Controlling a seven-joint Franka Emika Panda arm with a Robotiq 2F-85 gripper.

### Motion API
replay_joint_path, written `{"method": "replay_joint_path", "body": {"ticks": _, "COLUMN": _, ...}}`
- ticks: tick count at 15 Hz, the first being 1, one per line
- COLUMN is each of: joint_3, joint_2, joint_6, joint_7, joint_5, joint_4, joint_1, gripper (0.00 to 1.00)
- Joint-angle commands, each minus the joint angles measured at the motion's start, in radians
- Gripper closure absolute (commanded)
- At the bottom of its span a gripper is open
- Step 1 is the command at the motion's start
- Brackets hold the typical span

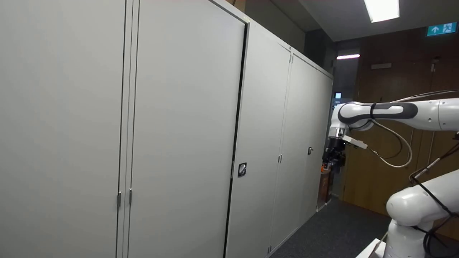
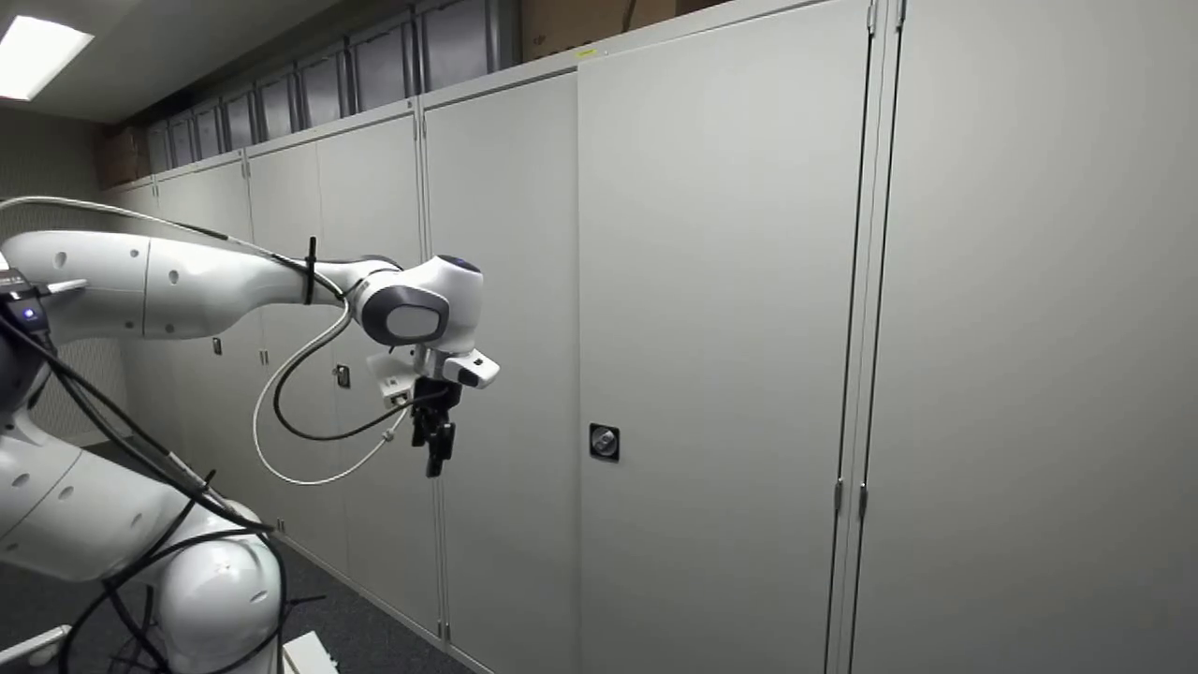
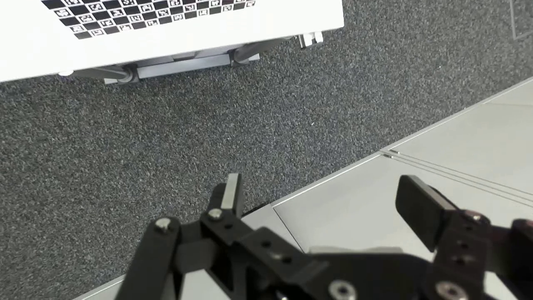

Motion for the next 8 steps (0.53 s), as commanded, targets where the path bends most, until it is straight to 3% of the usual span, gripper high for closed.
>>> {"method": "replay_joint_path", "body": {"ticks": 1, "joint_3": -0.008, "joint_2": 0.017, "joint_6": 0.105, "joint_7": -0.017, "joint_5": 0.018, "joint_4": -0.036, "joint_1": -0.015, "gripper": 0.00}}
{"method": "replay_joint_path", "body": {"ticks": 8, "joint_3": -0.012, "joint_2": 0.091, "joint_6": 0.297, "joint_7": -0.014, "joint_5": 0.060, "joint_4": -0.074, "joint_1": 0.000, "gripper": 0.00}}
